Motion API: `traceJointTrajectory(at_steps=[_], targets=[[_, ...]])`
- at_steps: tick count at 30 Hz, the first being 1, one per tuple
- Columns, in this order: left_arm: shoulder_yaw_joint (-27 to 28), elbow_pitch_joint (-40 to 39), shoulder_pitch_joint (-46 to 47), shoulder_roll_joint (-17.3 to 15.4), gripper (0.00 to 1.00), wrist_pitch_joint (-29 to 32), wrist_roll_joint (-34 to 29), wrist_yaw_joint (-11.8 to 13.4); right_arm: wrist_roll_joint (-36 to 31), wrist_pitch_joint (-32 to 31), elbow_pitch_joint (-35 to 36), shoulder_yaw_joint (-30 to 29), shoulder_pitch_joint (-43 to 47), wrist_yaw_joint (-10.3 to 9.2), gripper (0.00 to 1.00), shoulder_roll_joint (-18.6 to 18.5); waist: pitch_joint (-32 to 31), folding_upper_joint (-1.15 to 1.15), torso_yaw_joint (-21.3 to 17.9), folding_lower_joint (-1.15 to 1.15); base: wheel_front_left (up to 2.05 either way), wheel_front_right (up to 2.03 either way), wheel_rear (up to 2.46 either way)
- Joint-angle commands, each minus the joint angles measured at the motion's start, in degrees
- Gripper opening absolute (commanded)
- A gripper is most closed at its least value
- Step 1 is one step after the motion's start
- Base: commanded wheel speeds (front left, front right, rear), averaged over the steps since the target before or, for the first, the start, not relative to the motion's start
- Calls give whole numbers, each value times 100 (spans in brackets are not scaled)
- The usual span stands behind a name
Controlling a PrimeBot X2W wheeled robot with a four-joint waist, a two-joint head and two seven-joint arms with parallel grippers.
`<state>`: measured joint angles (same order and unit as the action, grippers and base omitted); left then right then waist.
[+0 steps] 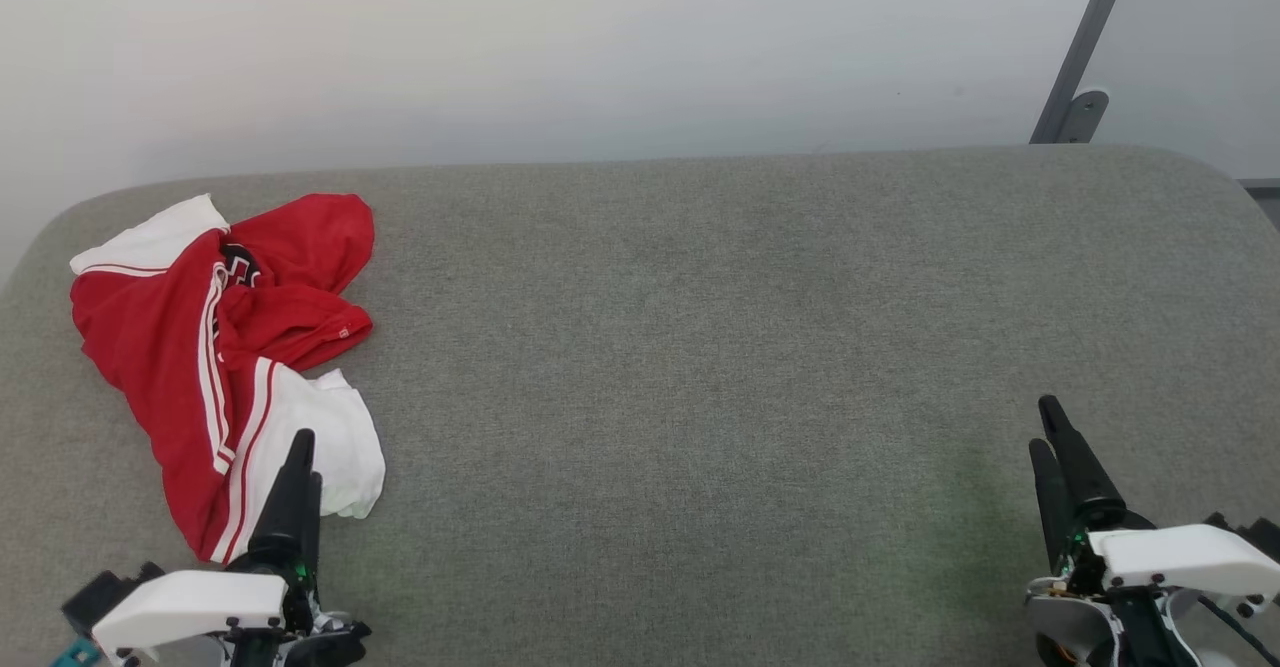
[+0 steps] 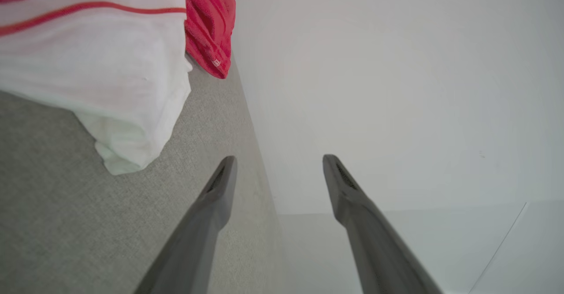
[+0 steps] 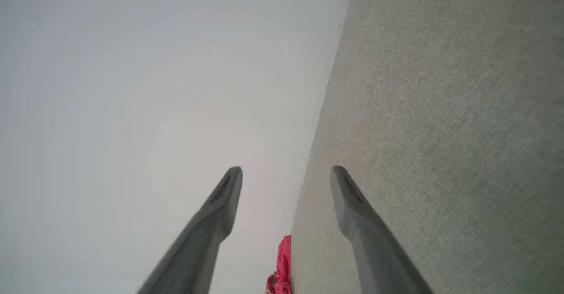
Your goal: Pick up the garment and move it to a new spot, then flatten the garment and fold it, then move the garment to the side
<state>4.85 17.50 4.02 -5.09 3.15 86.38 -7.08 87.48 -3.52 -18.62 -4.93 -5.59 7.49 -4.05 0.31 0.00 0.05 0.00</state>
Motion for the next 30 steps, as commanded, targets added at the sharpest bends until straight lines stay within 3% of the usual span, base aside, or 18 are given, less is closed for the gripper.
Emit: traceJointTrajectory(at_steps=[1,14,30], targets=[[-27,-59,195,-91,100,-62,-203,-21,-136,71,59,61,-211,0,100,-66,2,0,1,0,0,0,0],[35,-122,205,-232,100,-383,-1995,-15,-1514,423,-71,379,-455,0,100,-334,28,0,9,0,0,0,0],[-167,-344,74,-507,100,-720,-4038,250,-4212,760,-115,297,-576,0,100,-388,79,0,0,0,0,0,0]])
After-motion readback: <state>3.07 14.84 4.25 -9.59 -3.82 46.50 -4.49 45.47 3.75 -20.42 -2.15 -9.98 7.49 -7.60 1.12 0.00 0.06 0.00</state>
